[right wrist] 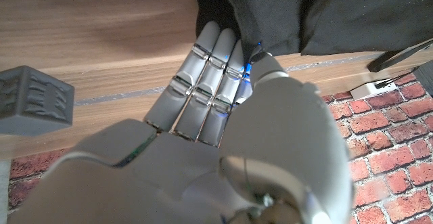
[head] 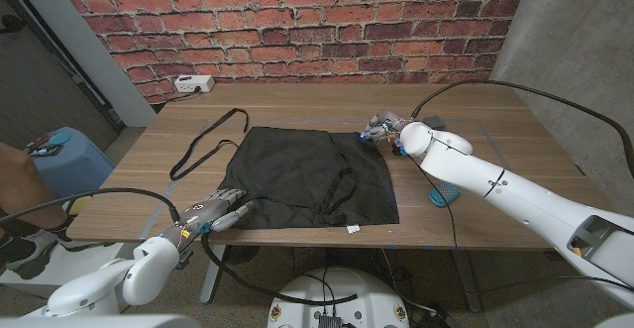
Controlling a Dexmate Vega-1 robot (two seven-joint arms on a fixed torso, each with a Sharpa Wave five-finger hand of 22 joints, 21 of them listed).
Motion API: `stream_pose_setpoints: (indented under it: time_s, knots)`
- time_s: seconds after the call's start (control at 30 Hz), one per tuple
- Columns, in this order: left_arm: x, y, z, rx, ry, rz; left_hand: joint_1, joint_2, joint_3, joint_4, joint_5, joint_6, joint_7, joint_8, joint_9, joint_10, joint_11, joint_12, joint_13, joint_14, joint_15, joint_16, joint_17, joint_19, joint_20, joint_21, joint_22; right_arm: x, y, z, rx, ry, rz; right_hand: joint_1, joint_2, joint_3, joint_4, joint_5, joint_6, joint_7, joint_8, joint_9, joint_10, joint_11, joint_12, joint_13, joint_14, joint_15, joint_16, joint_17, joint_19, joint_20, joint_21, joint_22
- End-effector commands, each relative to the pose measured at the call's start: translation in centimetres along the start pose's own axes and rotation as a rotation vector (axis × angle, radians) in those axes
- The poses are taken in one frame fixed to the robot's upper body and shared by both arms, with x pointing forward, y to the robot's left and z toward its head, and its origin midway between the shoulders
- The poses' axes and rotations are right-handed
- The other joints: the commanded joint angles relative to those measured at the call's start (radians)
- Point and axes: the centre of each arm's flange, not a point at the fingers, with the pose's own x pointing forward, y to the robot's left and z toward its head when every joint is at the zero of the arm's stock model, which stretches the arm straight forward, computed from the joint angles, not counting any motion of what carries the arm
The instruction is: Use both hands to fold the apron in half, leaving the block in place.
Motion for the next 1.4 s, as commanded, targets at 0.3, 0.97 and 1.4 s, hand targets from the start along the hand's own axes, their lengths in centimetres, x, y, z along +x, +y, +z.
stream_pose_setpoints:
  time_s: [0.3,0.97,1.4]
  knots:
    - [0.4,0.1,-0.1,-0.002,-0.013,-0.009,0.012,0.007,0.005,-0.011,0.006,0.007,-0.002,0.002,0.004,0.002,-0.005,0.002,0.004,0.002,0.000,-0.003,0.003,0.007,0.001,-0.001,0.002,-0.9,-0.1,1.3,0.017,-0.026,0.016,0.019,0.003,-0.004,0.006,0.004,0.008,-0.001,-0.004,0.003,0.008,0.004,0.006,0.012,0.009,-0.088,-0.006,0.013,-0.010,0.006,0.014,0.004]
    - [0.6,0.2,0.4,0.002,-0.034,-0.016,0.016,0.006,0.012,-0.014,0.005,0.008,-0.003,0.002,0.004,0.003,-0.005,0.001,0.004,0.002,-0.002,-0.004,0.002,0.008,0.000,-0.003,0.002,-2.1,-0.6,2.4,0.039,-0.078,0.002,0.033,0.004,-0.016,0.009,0.006,0.017,0.003,-0.008,0.007,0.012,0.003,0.005,0.021,0.014,-0.089,-0.018,0.034,-0.026,0.001,0.027,0.000]
    - [0.4,0.1,0.9,0.003,-0.042,-0.022,0.019,0.006,0.016,-0.015,0.005,0.009,-0.005,0.001,0.003,0.003,-0.005,0.000,0.004,0.003,-0.002,-0.004,0.002,0.010,0.000,-0.004,0.002,-2.7,-0.9,2.9,0.045,-0.109,0.006,0.039,0.005,-0.022,0.011,0.007,0.019,0.005,-0.010,0.008,0.011,0.003,0.003,0.028,0.019,-0.089,-0.025,0.045,-0.028,0.002,0.037,-0.002]
